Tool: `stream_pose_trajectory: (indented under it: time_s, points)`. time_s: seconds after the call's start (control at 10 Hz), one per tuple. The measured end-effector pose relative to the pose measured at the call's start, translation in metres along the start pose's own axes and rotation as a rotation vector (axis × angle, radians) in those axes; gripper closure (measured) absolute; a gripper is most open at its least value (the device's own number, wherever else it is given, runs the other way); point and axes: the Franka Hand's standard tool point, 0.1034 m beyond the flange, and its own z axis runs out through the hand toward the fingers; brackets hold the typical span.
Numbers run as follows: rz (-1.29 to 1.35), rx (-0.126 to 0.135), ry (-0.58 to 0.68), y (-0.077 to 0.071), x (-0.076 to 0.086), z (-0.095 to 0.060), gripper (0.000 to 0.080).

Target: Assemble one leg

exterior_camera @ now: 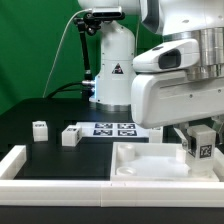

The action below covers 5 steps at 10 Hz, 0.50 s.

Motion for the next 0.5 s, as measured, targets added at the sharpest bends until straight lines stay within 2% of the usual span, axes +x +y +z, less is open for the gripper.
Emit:
stream_pose_trajectory:
  time_s: [0.2, 0.3, 0.5]
  points:
    - [0.183, 0.015, 0.024, -0.0019, 0.0011, 0.0007, 0.0509]
    - [0.346, 0.042, 0.022, -0.0019, 0.0008, 0.0012, 0.0509]
    - [0.523, 0.054, 0.028, -0.0078, 0.0019, 0.002, 0.0509]
